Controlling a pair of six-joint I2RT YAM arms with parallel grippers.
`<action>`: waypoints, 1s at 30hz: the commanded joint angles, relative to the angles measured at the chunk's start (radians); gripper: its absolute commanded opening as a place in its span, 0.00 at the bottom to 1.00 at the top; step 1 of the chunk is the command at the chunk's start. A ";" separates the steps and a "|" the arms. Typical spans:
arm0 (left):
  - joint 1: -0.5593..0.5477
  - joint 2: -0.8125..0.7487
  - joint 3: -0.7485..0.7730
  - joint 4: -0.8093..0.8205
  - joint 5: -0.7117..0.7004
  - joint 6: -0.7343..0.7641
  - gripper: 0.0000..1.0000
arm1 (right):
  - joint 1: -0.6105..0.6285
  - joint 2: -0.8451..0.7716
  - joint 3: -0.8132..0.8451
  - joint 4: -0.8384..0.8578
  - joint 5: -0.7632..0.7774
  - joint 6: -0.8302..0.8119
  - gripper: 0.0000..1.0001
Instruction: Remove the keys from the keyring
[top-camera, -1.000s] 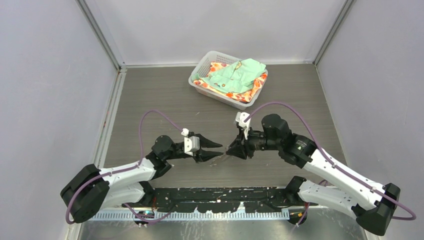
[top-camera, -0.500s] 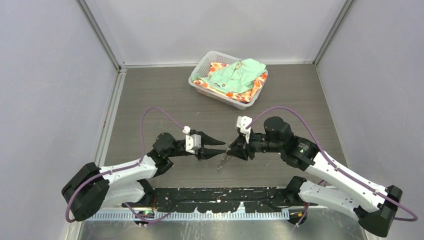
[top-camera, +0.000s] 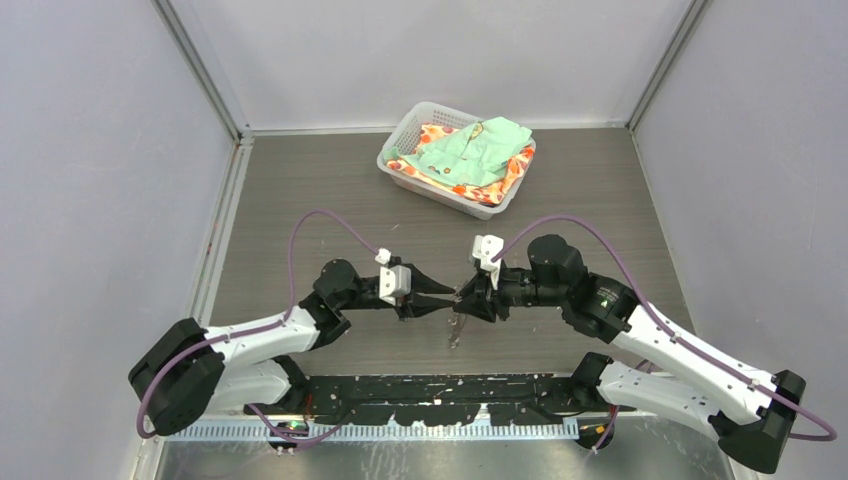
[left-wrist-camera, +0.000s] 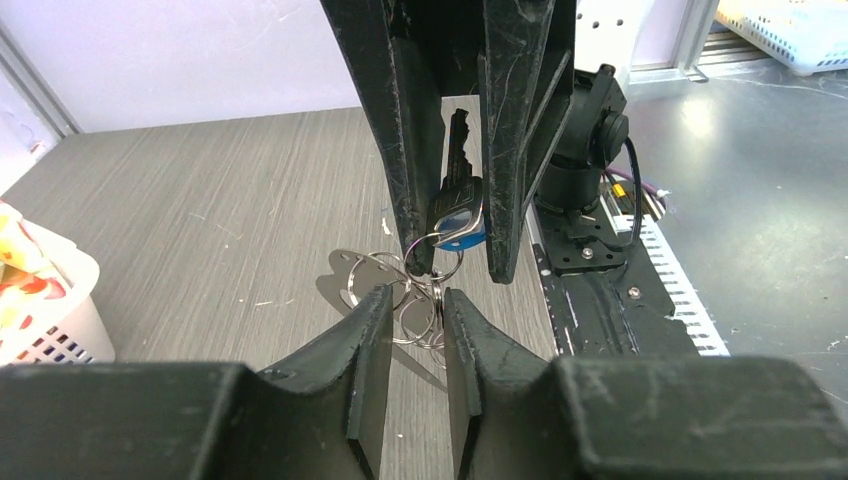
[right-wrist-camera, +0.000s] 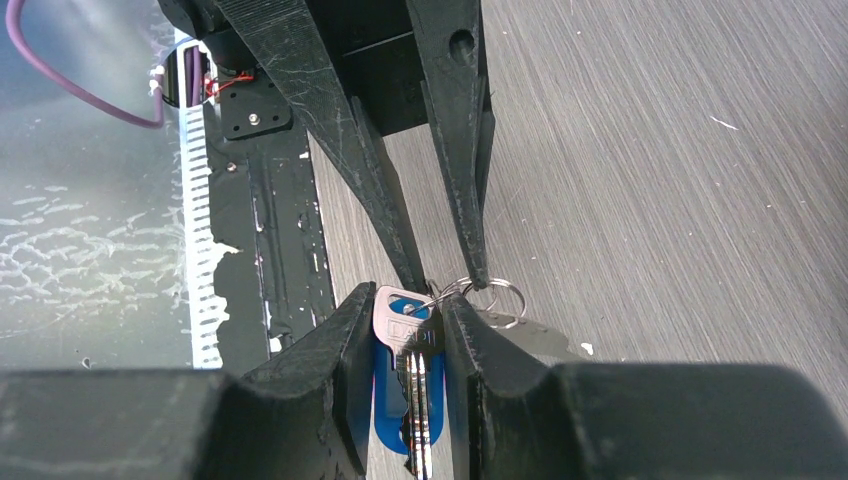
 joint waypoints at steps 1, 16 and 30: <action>-0.009 0.007 0.037 0.008 0.010 0.014 0.25 | 0.010 -0.022 0.016 0.057 0.011 -0.010 0.01; -0.031 0.100 -0.015 0.129 -0.062 -0.003 0.00 | 0.012 -0.010 0.004 0.068 0.083 0.088 0.01; -0.031 0.302 -0.124 0.500 -0.136 -0.128 0.00 | -0.005 -0.073 -0.052 0.037 0.209 0.244 0.01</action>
